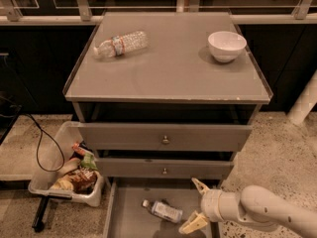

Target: Pick blue plastic bottle from bottom drawer and place on counter

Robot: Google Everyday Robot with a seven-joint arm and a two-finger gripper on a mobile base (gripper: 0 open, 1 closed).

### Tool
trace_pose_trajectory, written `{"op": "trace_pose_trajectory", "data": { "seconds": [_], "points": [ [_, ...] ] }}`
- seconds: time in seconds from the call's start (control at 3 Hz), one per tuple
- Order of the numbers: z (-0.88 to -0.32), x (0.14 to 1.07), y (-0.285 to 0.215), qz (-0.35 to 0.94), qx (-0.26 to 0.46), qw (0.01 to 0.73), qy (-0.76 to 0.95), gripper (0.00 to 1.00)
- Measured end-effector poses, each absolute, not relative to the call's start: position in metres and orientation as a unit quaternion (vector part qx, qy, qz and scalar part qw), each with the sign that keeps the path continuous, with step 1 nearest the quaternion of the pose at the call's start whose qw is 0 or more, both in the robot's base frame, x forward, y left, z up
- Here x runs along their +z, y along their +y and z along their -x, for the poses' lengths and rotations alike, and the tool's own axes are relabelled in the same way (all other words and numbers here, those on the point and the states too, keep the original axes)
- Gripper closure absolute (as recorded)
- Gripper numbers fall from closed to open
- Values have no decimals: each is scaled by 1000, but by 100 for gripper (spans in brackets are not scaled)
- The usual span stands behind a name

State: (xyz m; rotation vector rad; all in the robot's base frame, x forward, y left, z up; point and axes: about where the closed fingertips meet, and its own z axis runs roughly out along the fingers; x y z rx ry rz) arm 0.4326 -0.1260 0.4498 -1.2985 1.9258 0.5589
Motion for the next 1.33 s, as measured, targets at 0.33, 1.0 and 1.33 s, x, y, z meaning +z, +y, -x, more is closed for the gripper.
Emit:
{"op": "trace_pose_trajectory", "data": {
  "seconds": [0.33,1.0,1.33],
  "points": [
    [-443,387,-116,493,219,365,759,0],
    [-444,373,-110,510,206,363,752,0],
    [-456,335,-104,533,176,367,742,0]
  ]
}}
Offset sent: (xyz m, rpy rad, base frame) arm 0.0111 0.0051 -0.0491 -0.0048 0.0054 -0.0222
